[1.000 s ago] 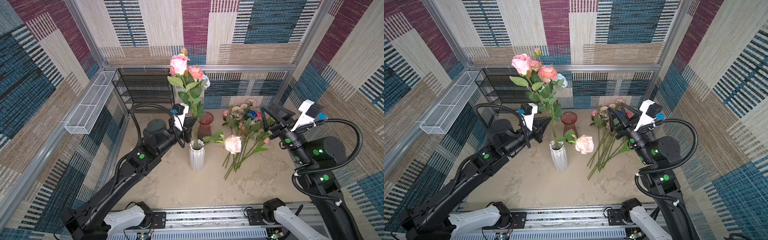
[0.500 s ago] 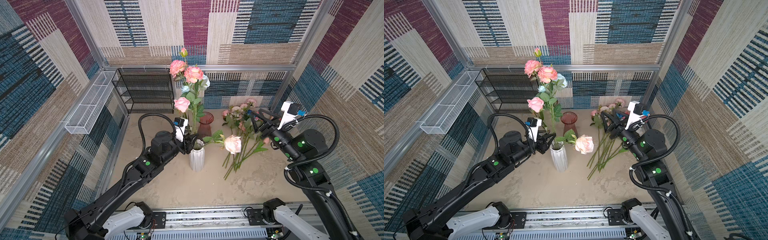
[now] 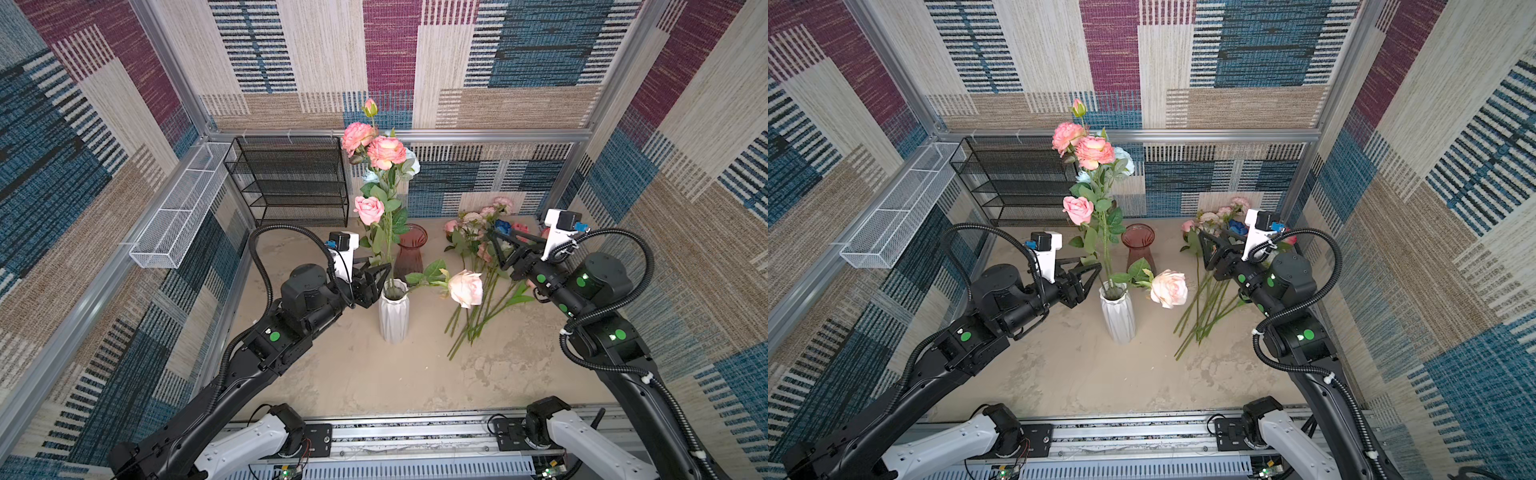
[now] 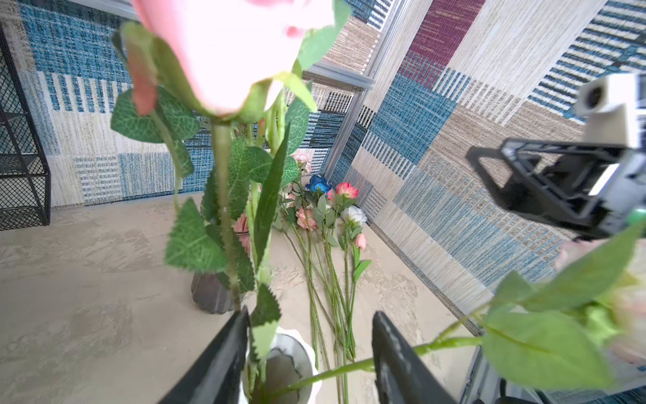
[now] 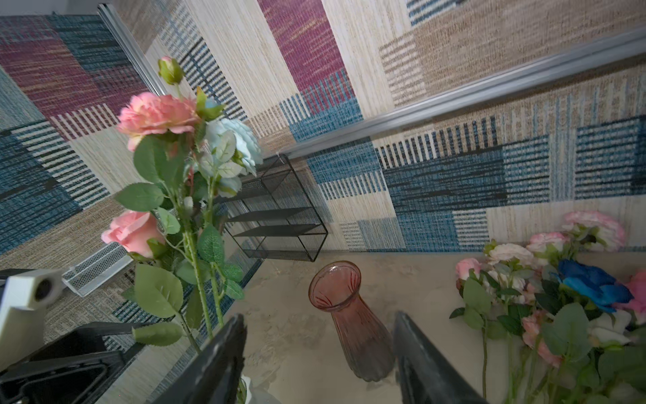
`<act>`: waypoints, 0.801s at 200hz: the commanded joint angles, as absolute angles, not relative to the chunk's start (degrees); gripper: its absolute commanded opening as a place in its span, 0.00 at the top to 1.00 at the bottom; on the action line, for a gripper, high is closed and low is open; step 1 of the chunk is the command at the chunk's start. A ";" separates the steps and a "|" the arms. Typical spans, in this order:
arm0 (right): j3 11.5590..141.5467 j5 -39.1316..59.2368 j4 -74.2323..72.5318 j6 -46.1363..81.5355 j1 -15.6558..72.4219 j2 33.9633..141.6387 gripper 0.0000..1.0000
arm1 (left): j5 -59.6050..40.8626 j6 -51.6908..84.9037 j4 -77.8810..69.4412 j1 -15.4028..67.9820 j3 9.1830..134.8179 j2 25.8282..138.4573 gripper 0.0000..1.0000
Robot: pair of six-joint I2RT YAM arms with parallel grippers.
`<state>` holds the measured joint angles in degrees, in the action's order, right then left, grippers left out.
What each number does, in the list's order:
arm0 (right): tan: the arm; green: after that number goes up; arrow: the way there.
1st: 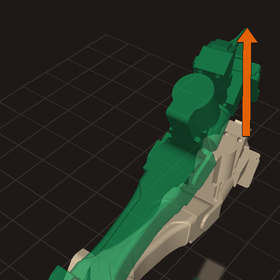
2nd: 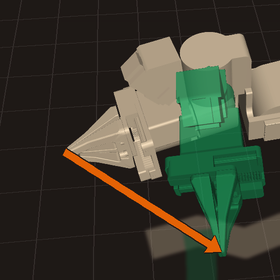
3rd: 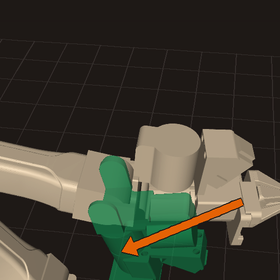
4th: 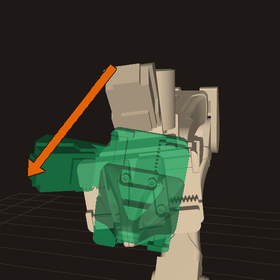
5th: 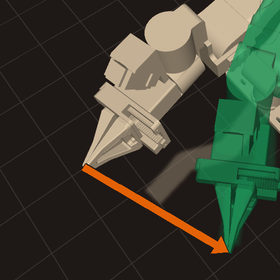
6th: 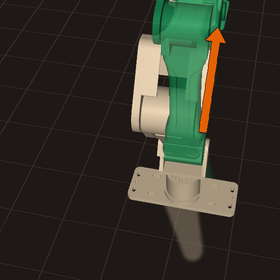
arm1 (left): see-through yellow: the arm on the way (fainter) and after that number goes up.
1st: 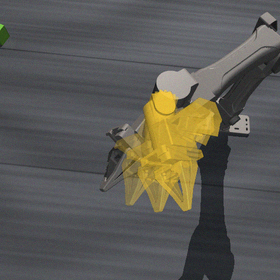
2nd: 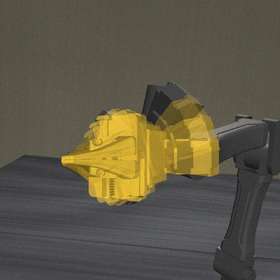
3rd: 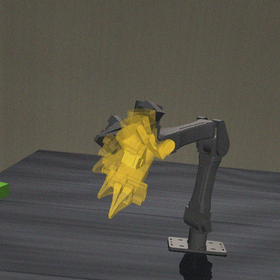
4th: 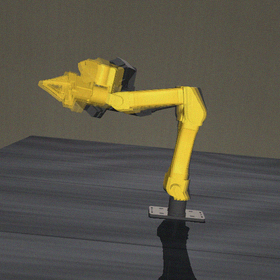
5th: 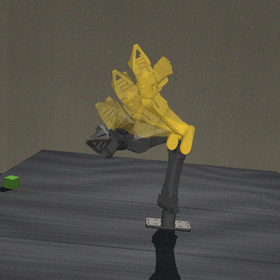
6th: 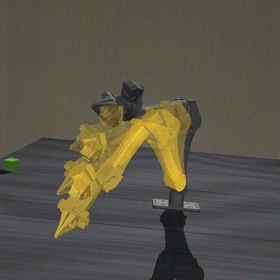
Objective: Arrange the flowers into the vase
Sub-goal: 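Move the right gripper toward the pale pink rose lying by the pile, then grasp the pale pink rose stem with the right gripper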
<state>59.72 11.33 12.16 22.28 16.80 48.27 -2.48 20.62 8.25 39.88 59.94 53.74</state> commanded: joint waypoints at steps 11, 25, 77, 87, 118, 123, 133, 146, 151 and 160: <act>54.53 14.23 18.69 24.24 16.81 47.79 0.37 | -4.76 23.49 12.44 40.01 61.61 51.49 0.42; 52.43 16.41 20.04 24.21 16.84 47.10 0.43 | -5.42 24.06 13.41 40.23 61.27 50.29 0.41; 43.08 39.61 17.36 26.67 17.45 45.02 0.49 | -5.57 27.07 15.94 40.65 59.85 46.70 0.39; 41.04 41.38 14.88 28.11 19.07 44.33 0.45 | -5.67 27.33 16.40 40.63 59.93 46.52 0.39; 40.73 42.84 9.38 29.69 26.41 45.19 0.34 | -4.73 28.84 17.20 40.77 58.97 45.45 0.40; 41.21 43.11 8.72 29.71 27.41 45.67 0.33 | -4.44 29.06 17.40 40.78 58.76 45.23 0.40; 42.26 42.39 7.84 29.41 29.56 46.66 0.31 | -4.22 29.14 17.89 40.78 58.17 44.76 0.40; 43.47 40.40 6.06 29.27 31.96 47.52 0.20 | -3.91 29.25 18.67 40.75 57.79 44.31 0.40; 43.93 39.79 5.11 29.47 32.56 48.02 0.15 | -3.76 29.31 18.93 40.76 57.65 44.19 0.40; 44.72 39.13 3.30 30.07 33.18 49.13 0.10 | -3.69 29.43 19.06 40.78 57.27 43.85 0.40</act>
